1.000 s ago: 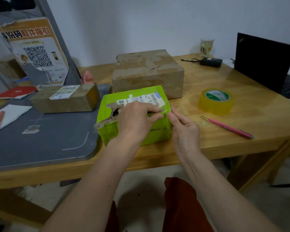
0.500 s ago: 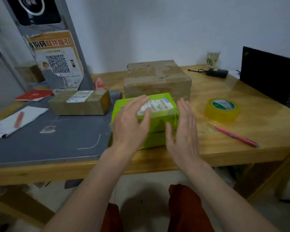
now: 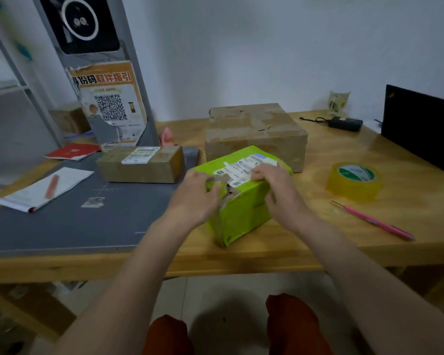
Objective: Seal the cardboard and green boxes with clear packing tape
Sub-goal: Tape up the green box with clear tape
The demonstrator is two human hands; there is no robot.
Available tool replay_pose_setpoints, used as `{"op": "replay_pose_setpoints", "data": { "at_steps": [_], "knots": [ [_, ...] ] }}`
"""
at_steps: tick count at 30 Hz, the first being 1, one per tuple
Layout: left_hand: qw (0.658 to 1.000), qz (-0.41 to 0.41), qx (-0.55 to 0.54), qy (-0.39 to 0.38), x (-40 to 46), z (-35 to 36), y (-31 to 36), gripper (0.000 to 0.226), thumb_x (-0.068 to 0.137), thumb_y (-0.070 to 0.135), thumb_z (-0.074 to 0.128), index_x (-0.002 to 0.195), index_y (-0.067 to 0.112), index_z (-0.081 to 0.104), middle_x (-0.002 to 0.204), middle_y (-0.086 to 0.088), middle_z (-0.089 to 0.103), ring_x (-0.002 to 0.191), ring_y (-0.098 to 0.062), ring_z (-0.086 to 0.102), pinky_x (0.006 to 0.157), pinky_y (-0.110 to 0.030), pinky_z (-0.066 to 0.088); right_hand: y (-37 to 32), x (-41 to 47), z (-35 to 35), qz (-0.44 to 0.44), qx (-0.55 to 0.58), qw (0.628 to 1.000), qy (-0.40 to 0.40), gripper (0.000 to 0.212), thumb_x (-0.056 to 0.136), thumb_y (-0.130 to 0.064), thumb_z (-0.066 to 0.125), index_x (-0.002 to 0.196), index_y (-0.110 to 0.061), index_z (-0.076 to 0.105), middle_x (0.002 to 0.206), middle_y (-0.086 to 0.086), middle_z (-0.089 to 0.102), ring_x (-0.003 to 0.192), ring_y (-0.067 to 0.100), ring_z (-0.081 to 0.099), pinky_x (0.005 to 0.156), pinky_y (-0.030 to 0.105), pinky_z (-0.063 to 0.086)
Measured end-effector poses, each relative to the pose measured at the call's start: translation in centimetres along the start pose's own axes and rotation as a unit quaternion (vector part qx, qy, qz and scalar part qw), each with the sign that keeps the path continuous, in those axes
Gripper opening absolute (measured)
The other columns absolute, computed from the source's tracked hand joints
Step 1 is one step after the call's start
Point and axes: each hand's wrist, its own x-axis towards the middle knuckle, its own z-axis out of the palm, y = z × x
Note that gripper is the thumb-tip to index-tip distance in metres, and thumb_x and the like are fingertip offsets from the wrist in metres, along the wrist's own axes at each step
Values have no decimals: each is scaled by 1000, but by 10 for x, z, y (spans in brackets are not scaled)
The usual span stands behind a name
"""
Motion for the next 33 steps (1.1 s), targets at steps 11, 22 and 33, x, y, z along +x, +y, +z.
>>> {"op": "replay_pose_setpoints", "data": {
  "at_steps": [11,22,33],
  "knots": [
    [980,49,-194,5,-31,2,35,19,77,21,82,80,16,64,72,10,58,61,-5,49,57,-18,38,11,15,-36,170,49,983,54,40,83,15,41,84,-7,75,114,12,67,112,28,60,89,21,39],
    [927,172,-330,38,-42,23,7,35,69,-4,82,79,27,70,77,-5,66,72,-10,60,70,-22,49,-44,18,-78,200,-69,953,-219,41,79,-39,76,115,-24,63,120,-9,48,112,13,46,82,26,38],
    [924,209,-291,133,-57,45,3,39,57,-7,55,70,26,71,80,1,59,81,-11,59,72,-20,47,-64,27,-47,121,-272,921,-252,28,85,-8,61,105,-11,41,117,12,47,100,27,50,70,30,32]
  ]
}}
